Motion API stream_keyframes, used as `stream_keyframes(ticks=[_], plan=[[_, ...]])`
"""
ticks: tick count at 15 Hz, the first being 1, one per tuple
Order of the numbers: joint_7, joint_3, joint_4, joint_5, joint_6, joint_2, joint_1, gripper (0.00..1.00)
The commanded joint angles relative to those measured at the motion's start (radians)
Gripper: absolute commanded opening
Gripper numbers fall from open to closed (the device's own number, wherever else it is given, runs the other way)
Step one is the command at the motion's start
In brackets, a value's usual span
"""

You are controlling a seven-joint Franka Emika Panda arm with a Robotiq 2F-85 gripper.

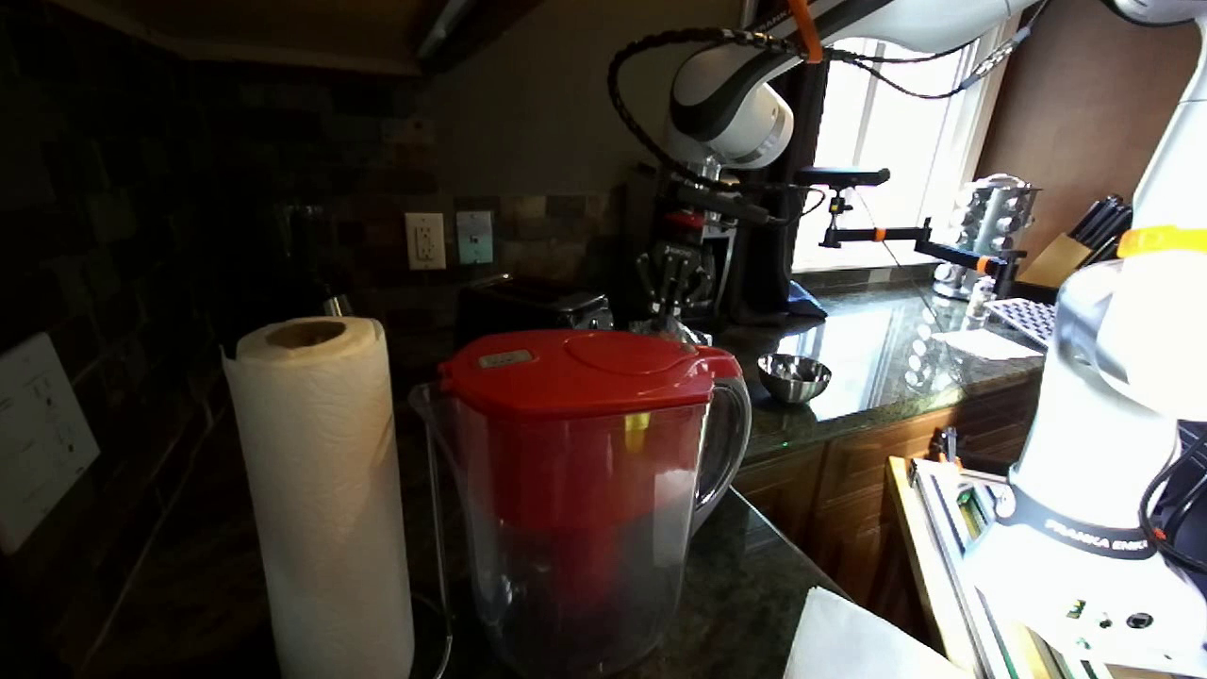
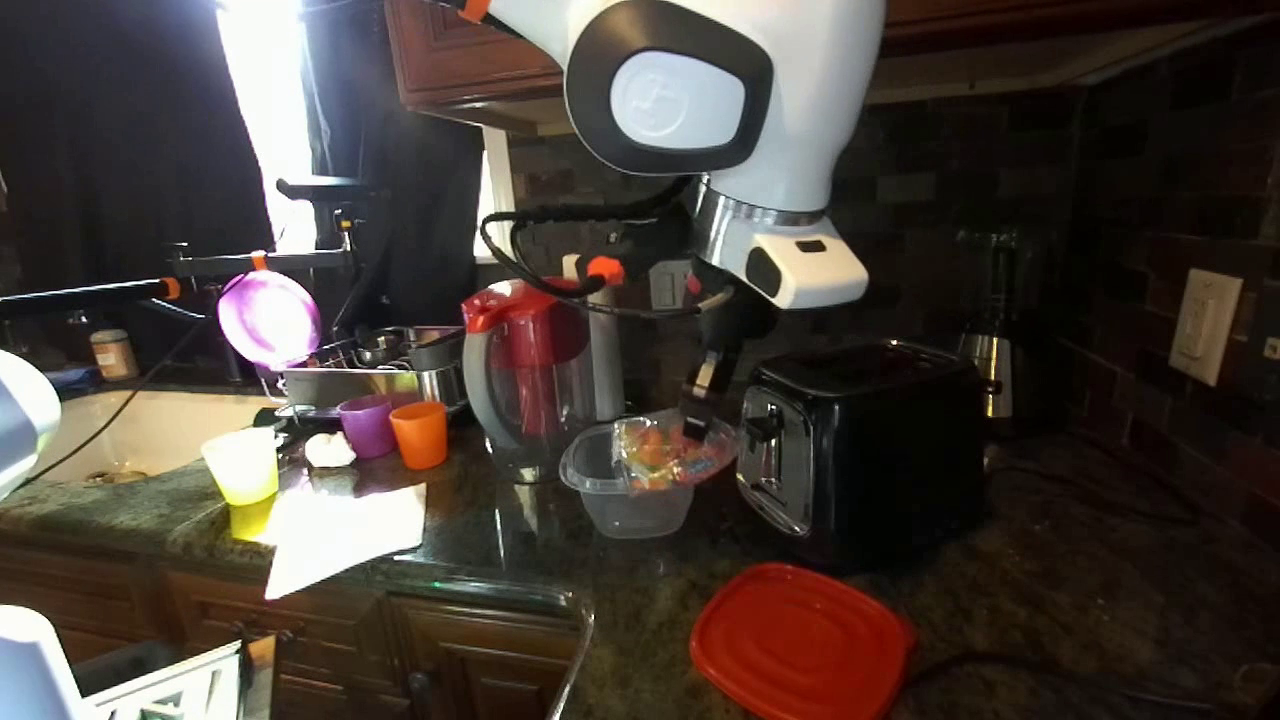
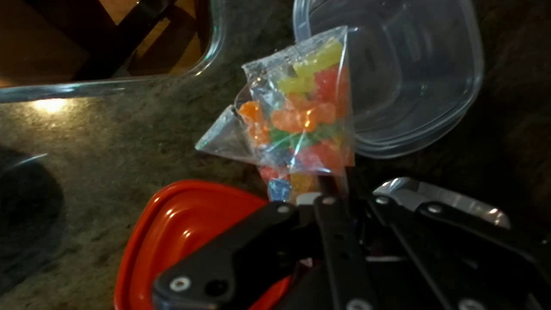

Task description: Put some of the contents of the plastic bag into the plastic bowl

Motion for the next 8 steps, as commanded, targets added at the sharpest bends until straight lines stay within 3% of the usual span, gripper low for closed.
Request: stream_keyframes(ticks=[1,8], plan=[[-0.074,0.027,-0.088,0.106,0.065,-0.090,0.033,0.03],[-0.160,0.092,-0.111,0.245,0.160,-0.094,0.114,0.03]])
